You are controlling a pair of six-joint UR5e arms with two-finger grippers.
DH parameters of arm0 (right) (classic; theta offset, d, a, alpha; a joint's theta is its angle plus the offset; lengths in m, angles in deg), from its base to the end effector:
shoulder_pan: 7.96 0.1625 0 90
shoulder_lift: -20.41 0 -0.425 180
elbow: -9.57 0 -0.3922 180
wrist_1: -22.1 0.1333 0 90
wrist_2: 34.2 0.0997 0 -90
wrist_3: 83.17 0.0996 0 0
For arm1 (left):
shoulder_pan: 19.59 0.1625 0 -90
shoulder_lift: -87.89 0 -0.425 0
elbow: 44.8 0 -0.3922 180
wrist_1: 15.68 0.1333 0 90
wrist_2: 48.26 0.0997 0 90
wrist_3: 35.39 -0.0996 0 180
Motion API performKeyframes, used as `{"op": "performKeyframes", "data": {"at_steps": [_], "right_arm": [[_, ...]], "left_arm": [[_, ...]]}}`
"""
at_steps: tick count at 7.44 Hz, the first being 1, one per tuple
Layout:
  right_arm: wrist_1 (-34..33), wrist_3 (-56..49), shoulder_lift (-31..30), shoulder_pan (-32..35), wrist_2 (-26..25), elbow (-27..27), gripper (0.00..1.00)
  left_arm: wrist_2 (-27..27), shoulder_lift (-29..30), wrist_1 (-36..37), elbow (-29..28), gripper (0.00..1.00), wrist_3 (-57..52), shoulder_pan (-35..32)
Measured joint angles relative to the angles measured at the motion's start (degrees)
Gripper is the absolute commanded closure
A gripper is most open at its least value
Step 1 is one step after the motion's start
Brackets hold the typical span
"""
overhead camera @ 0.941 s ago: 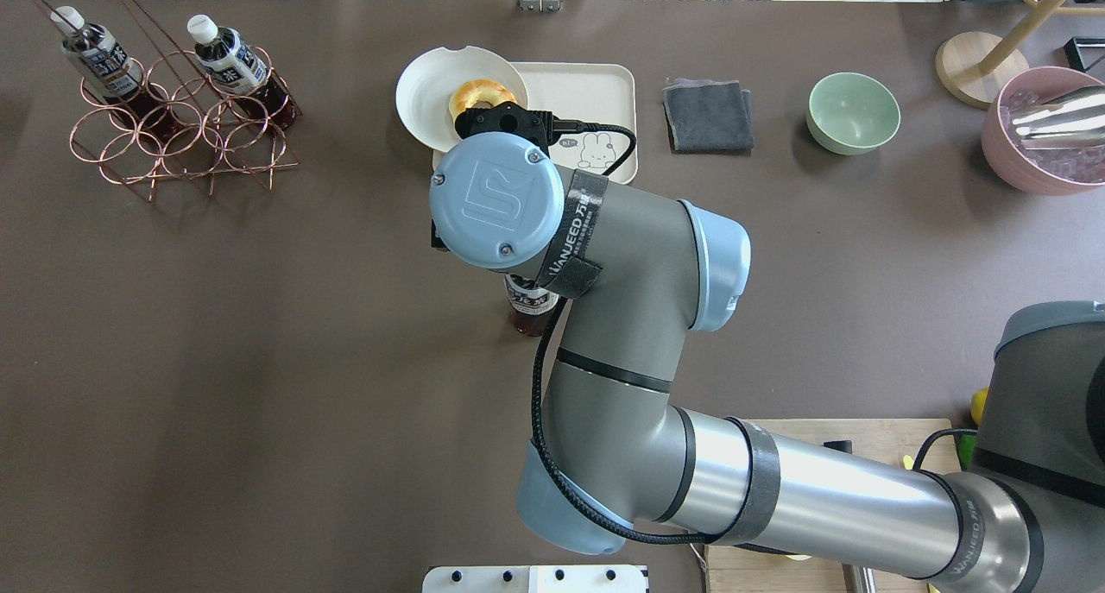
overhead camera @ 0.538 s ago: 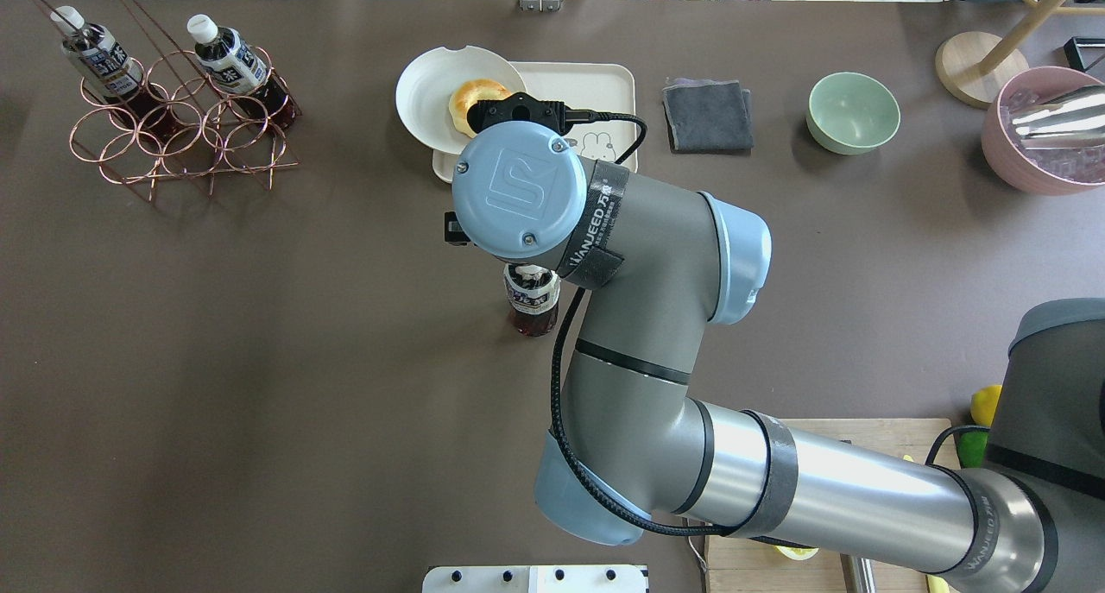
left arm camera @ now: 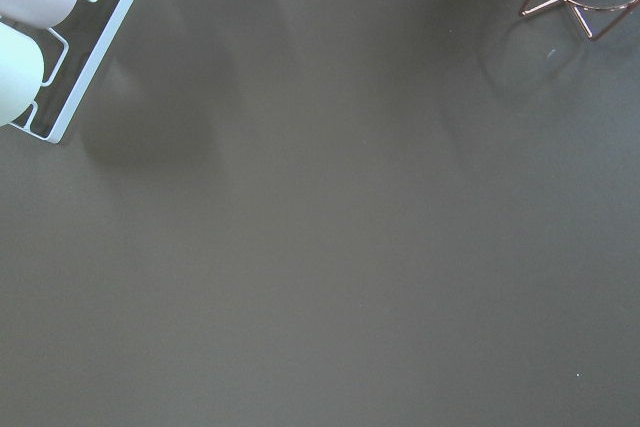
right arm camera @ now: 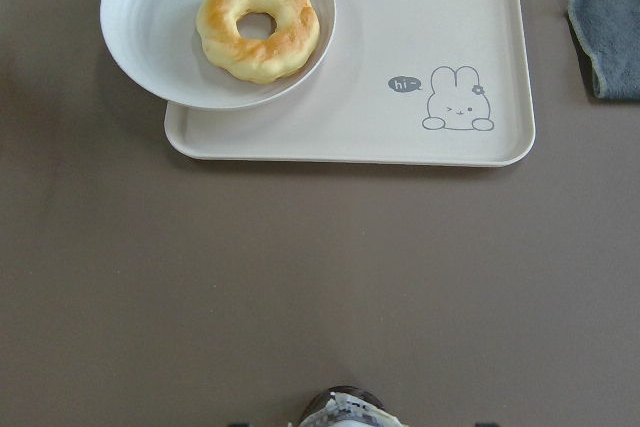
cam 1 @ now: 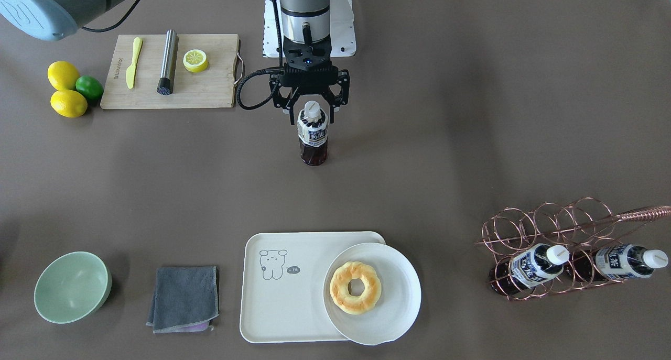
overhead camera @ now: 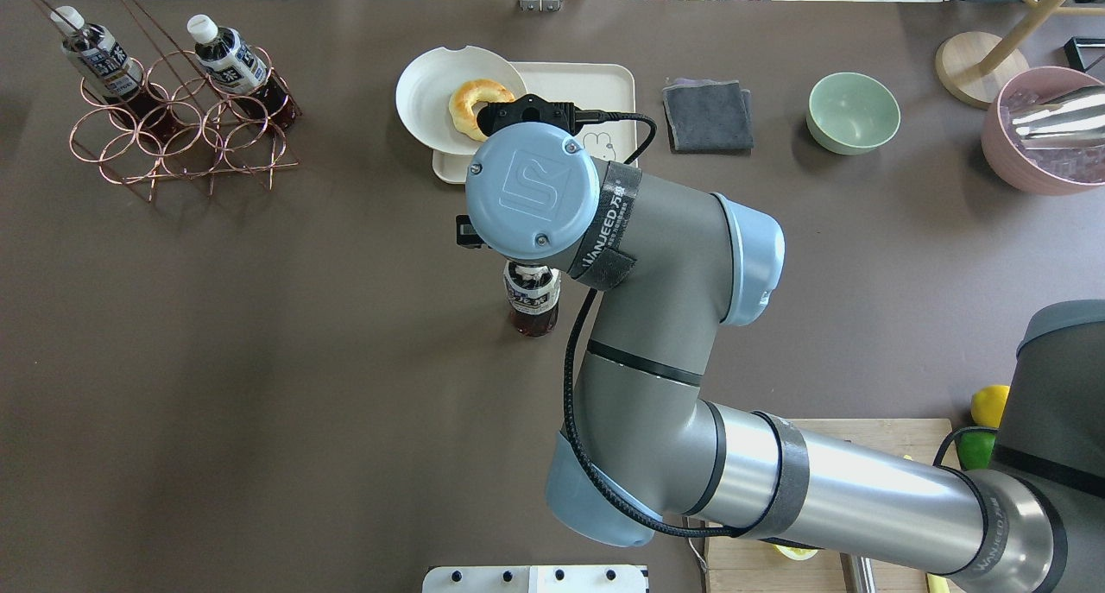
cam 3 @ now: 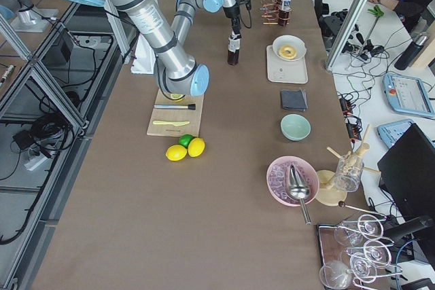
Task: Place tea on tray
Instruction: 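Lower the right gripper onto the standing tea bottle and grasp it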
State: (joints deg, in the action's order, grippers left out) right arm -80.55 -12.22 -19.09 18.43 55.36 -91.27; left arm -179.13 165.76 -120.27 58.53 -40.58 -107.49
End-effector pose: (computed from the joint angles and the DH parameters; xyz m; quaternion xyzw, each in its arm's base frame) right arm -0.5287 -0.4120 0.0795 0.1624 -0.3789 0.0599 0.9091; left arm -0.0527 -0.4215 0.6151 0.1380 0.3422 0.1069 0.9233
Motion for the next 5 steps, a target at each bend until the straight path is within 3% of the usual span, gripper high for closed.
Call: {"op": "performKeyframes", "data": {"at_steps": [2,5], "right_arm": [[-1.6,0.0,0.3,-0.1,0.0,-0.3,0.29],[-1.9,0.1,0.3,-0.3,-0.1,-0.5,0.40]], "left_arm": [[0.0,0.1,0.0,0.0,0.01,0.1,0.0],[0.0,0.1,0.0,0.1,0.01,0.1,0.0]]}}
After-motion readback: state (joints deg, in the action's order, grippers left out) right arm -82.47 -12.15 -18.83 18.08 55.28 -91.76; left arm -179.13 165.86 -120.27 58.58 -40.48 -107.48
